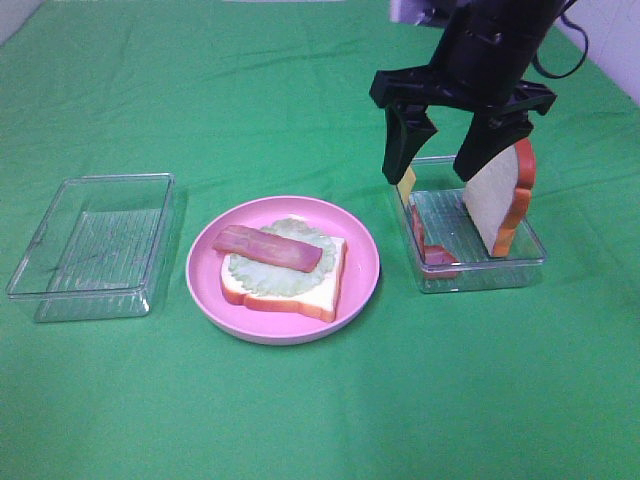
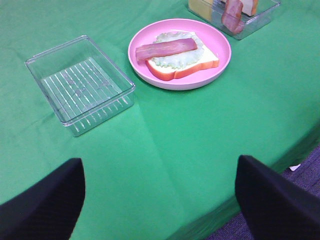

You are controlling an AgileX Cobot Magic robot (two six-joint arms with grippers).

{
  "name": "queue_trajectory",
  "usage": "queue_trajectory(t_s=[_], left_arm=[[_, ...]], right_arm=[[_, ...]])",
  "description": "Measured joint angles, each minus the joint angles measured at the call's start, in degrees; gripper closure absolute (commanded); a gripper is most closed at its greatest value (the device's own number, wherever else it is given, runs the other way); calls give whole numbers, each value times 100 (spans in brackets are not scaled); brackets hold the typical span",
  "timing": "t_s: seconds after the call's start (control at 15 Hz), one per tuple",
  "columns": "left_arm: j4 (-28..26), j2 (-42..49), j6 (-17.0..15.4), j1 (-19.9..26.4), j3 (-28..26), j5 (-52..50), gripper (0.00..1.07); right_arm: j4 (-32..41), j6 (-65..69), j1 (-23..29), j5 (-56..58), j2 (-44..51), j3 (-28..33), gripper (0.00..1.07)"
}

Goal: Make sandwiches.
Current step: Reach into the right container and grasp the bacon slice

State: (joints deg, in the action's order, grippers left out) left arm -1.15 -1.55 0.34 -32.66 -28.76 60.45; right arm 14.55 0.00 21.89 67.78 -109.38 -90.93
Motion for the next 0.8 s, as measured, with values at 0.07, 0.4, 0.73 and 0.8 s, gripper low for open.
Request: queue_trajectory(t_s=[0.07,0.4,0.73,0.8], left_arm=[[0,0,0,0,0,0,29],[0,0,0,0,0,0,29],[0,0,0,0,0,0,29],[0,0,0,0,0,0,29]], right_arm=[[-34,132,11,57,-367,-241,40],[-321,315,11,92,-1066,-682,53],[-407,321,11,52,-1346,-716,53],[-470,321,11,52,-1387,-716,53]])
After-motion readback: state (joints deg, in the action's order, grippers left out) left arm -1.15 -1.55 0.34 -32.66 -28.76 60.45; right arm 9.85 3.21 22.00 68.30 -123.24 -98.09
